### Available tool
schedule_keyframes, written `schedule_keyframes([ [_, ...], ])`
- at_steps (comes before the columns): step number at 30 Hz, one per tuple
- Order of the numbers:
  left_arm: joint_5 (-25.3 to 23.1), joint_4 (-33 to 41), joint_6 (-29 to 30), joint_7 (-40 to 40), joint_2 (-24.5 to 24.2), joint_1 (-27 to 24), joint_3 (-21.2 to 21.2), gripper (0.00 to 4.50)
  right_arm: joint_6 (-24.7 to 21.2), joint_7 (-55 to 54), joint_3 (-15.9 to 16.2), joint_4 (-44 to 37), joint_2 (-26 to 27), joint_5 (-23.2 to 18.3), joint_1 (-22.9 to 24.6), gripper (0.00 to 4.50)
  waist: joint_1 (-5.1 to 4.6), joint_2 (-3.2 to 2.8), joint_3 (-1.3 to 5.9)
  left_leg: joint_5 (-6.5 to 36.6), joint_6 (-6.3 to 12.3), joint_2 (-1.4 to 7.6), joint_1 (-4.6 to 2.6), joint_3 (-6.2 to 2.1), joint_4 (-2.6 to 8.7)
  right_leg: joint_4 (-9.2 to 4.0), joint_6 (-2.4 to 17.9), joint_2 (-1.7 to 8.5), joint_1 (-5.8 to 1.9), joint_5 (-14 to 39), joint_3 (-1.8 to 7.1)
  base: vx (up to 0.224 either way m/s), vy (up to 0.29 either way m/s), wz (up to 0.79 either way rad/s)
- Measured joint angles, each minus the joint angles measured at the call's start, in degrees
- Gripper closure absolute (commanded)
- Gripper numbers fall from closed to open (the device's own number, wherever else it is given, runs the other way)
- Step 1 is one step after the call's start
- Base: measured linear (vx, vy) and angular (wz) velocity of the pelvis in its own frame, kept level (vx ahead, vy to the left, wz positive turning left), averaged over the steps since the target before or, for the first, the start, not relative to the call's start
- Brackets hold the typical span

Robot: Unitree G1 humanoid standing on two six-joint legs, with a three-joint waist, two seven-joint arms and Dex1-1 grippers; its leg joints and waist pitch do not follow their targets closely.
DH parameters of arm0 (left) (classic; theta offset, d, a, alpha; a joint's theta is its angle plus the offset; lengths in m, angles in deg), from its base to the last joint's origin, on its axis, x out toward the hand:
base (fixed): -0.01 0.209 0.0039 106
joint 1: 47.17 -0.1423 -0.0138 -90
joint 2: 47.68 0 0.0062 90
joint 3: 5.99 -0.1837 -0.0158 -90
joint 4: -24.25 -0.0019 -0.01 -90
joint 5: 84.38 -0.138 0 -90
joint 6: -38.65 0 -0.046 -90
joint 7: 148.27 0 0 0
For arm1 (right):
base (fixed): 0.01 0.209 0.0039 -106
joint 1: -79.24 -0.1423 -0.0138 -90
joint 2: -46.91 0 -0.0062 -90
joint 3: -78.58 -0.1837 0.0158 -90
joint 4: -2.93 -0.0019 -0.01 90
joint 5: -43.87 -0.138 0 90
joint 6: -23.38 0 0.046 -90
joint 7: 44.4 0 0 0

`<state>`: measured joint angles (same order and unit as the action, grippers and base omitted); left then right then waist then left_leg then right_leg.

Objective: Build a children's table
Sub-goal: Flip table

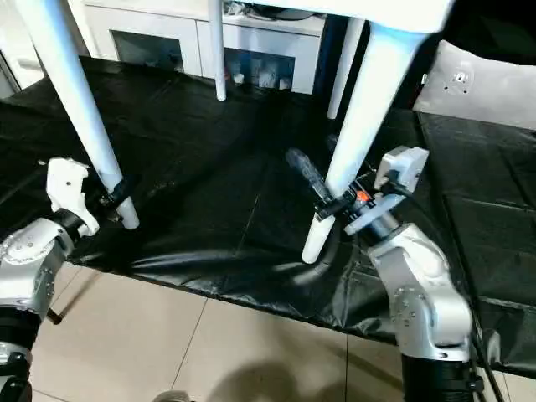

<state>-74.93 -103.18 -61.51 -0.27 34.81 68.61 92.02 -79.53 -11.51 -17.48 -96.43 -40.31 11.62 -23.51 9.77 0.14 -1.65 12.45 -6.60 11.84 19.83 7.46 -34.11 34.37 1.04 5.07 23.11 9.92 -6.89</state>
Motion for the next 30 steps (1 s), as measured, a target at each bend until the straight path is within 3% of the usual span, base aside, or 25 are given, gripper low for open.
schedule_keyframes([
  [7, 1.04, -2.1, -2.38, -1.2, -0.11, -0.67, 1.04, 2.11, 1.16, -1.46, 2.03, 2.48, 1.39, 3.43, 1.79, 0.0, -0.6, 0.22, 0.04, 0.0, 0.0, 0.02, -0.03, 0.17, 0.02, 0.0, -0.05, 0.02, 0.03, 0.02, 0.05, 0.0, 0.0, 0.0],
  [12, 4.52, 2.81, -2.34, -3.27, 0.17, -8.44, 3.01, 1.77, 2.57, -3.73, 2.49, 1.99, 2.16, 5.88, 8.35, 0.0, -1.6, 0.17, 0.01, 0.15, 0.12, 0.02, 0.04, 0.36, 0.15, -0.08, 0.01, 0.06, 0.1, 0.01, 0.1, 0.0, 0.0, 0.0],
  [17, 9.18, 17.39, -0.78, -2.65, 1.71, -18.58, 5.76, 1.35, 2.49, -7.18, 1.61, -3.0, 4.04, 5.9, 14.89, 0.0, -2.07, -0.07, -0.14, 0.23, 0.16, 0.05, 0.03, 0.52, 0.26, -0.22, 0.02, 0.06, 0.14, 0.02, 0.15, 0.0, 0.0, 0.0],
  [20, 12.14, 28.92, 2.06, -1.43, 2.29, -25.73, 6.85, 1.08, 2.35, -8.29, 0.74, -7.36, 4.02, 5.74, 18.19, 0.0, -2.9, -0.12, -0.16, 0.23, 0.17, 0.06, -0.15, 0.65, 0.32, -0.3, -0.3, 0.06, 0.06, 0.21, 0.22, 0.0, 0.0, 0.0],
  [23, 14.7, 40.53, 7.36, 2.68, 4.63, -34.58, 7.59, 0.96, 0.88, -9.98, 0.14, -12.98, 4.19, 4.59, 23.23, 0.0, -3.67, -0.53, -0.36, 0.26, 0.18, 0.02, -0.43, 0.76, 0.39, -0.39, -0.38, 0.05, -0.13, 0.26, 0.35, 0.0, 0.0, 0.0],
  [27, 15.1, 51.86, 13.36, 6.81, 6.58, -42.32, 4.58, 0.96, -1.08, -11.49, 0.89, -17.33, 4.18, 4.63, 27.99, 0.0, -4.74, -0.69, -0.79, 0.25, 0.18, 0.02, -0.44, 0.75, 0.57, -0.64, -0.45, -0.05, -0.12, 0.3, 0.42, 0.0, 0.0, 0.0],
  [30, 12.73, 55.67, 16.19, 9.67, 8.41, -43.99, 1.22, 0.96, -3.22, -12.47, 2.6, -18.44, 4.23, 4.63, 29.55, 0.0, -5.06, -0.78, -0.97, 0.25, 0.18, 0.07, -0.43, 0.66, 0.79, -1.28, -0.47, -0.33, -0.25, 0.29, 0.42, 0.0, 0.0, 0.0],
])
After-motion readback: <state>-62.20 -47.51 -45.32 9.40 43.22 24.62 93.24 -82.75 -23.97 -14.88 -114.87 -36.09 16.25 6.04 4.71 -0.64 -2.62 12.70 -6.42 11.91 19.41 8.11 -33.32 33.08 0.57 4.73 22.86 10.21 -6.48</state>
